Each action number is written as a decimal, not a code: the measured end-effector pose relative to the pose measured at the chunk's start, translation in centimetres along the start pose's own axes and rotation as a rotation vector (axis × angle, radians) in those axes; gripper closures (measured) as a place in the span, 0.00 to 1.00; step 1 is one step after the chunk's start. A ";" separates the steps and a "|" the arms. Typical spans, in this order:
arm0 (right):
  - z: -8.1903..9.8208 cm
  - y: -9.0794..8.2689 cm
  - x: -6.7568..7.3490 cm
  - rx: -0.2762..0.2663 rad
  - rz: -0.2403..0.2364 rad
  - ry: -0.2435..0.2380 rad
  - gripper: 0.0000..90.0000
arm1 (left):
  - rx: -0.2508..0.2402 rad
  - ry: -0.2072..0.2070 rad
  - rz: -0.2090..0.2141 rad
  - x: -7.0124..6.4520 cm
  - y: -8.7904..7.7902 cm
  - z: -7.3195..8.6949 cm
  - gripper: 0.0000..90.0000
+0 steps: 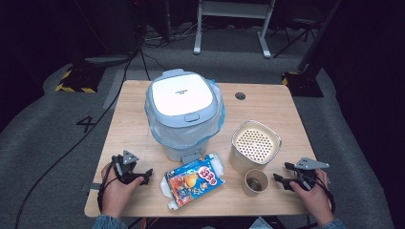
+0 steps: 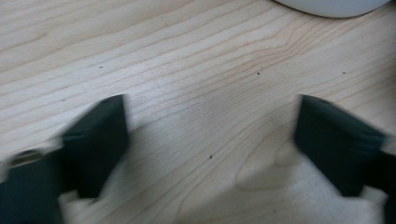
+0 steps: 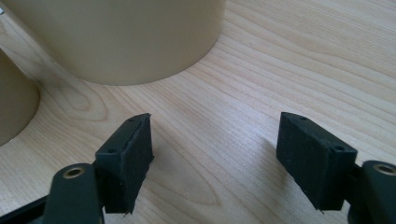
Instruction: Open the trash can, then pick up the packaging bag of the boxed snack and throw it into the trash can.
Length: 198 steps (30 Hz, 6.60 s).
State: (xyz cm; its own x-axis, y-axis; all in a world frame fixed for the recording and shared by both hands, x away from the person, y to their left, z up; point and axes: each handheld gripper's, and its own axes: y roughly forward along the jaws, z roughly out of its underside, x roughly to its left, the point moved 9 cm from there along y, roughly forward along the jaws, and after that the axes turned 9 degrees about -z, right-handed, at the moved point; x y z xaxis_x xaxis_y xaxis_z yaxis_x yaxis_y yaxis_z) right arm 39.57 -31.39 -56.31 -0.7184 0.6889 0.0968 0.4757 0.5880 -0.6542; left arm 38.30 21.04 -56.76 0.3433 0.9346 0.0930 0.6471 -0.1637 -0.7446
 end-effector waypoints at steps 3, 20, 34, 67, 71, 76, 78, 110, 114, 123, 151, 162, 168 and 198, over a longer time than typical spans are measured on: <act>0.0 0.0 0.0 0.000 0.000 0.000 0.30 | 0.024 0.001 0.004 0.3 -0.7 -0.2 0.38; 0.0 0.0 0.0 0.000 0.000 -0.001 0.30 | -0.107 0.089 0.265 -2.2 -7.1 -4.8 0.74; 0.0 0.0 0.0 0.000 0.002 -0.002 0.30 | -0.285 0.136 0.456 -4.4 -11.3 -10.1 0.99; 0.0 0.0 0.0 -0.001 0.002 -0.002 0.30 | -0.479 0.199 0.549 -8.8 -15.1 -22.4 1.00; 0.0 0.0 0.0 -0.001 0.002 -0.001 0.30 | -0.458 0.202 0.532 -9.5 -14.4 -22.6 1.00; 0.0 0.0 0.0 -0.001 0.002 -0.001 0.30 | -0.432 0.233 0.481 -9.8 -13.5 -22.8 0.99; 0.0 0.0 0.0 -0.001 0.002 -0.001 0.30 | -0.434 0.243 0.466 -9.9 -13.3 -22.9 0.97; 0.0 0.0 0.0 -0.001 0.002 -0.001 0.30 | -0.398 0.328 0.362 -10.1 -13.1 -23.3 1.00; 0.0 0.0 0.0 -0.001 0.002 -0.001 0.30 | -0.401 0.335 0.352 -10.2 -13.1 -23.3 1.00; 0.0 0.0 0.0 -0.001 0.002 -0.002 0.30 | -0.397 0.331 0.350 -10.2 -13.1 -23.3 1.00; 0.0 0.0 0.0 -0.001 0.002 -0.001 0.30 | -0.430 0.264 0.419 -9.8 -15.4 -15.3 0.38; 0.0 0.0 0.0 -0.001 0.002 -0.001 0.30 | -0.259 0.314 0.363 -9.8 -8.3 -10.5 0.33; 0.0 0.0 0.0 -0.001 0.002 0.000 0.30 | -0.194 0.309 0.390 -10.3 -6.0 -9.3 0.33; 0.0 0.0 0.0 -0.001 0.002 -0.001 0.30 | 0.211 0.419 0.429 -12.7 0.0 -4.2 0.79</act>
State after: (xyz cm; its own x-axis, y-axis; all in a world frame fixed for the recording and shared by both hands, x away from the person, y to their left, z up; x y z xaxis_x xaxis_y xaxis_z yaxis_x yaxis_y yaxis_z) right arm 39.58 -31.39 -56.31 -0.7178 0.6898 0.0946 0.4779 0.5869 -0.6536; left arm 36.81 7.84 -55.16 0.8069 0.5902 -0.0238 0.2594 -0.3902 -0.8835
